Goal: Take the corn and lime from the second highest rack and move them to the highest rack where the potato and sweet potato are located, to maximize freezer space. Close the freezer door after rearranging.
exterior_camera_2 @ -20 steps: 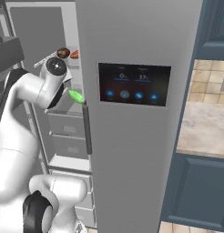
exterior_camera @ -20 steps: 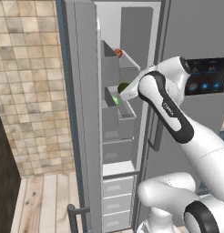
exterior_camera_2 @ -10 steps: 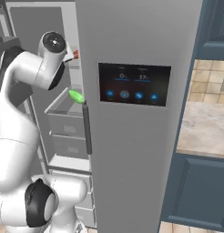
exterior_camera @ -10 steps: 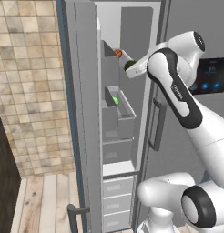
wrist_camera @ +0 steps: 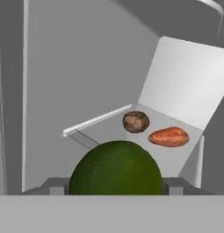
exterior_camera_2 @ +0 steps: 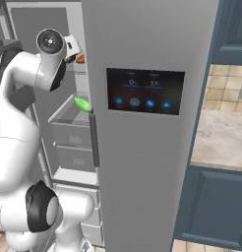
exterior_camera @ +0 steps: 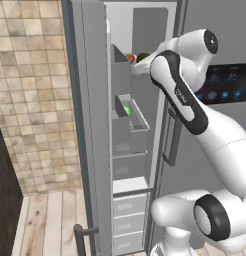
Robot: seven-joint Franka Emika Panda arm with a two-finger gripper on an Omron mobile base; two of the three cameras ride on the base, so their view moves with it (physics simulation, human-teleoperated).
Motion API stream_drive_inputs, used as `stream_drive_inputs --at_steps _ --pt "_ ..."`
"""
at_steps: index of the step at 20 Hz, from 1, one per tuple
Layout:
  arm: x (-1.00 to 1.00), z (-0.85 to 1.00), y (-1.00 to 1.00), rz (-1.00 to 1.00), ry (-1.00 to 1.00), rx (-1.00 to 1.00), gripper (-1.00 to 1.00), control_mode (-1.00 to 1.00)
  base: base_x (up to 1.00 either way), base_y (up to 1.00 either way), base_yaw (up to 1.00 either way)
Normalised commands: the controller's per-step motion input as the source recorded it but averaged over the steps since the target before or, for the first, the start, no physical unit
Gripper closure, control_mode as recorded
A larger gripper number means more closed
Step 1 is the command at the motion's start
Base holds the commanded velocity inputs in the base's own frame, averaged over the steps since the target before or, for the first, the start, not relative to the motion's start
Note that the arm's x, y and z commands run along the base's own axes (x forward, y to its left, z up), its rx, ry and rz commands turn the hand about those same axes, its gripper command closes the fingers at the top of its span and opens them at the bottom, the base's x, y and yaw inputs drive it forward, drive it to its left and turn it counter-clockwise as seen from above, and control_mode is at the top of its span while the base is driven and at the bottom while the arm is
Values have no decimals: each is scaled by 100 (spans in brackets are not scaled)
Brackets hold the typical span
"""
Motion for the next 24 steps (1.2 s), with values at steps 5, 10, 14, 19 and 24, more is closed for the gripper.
stream_drive_inputs --at_steps 5,10,14,19,24 --pt "61 0 0 -11 -4 7 100 -100 0 0 0" --pt "46 0 0 -9 14 13 100 -100 0 0 0" --pt "26 -1 0 -9 18 10 100 -100 0 0 0" --pt "17 -10 1 -8 4 3 100 -100 0 0 0" --pt "5 -16 0 -7 0 4 100 -100 0 0 0"
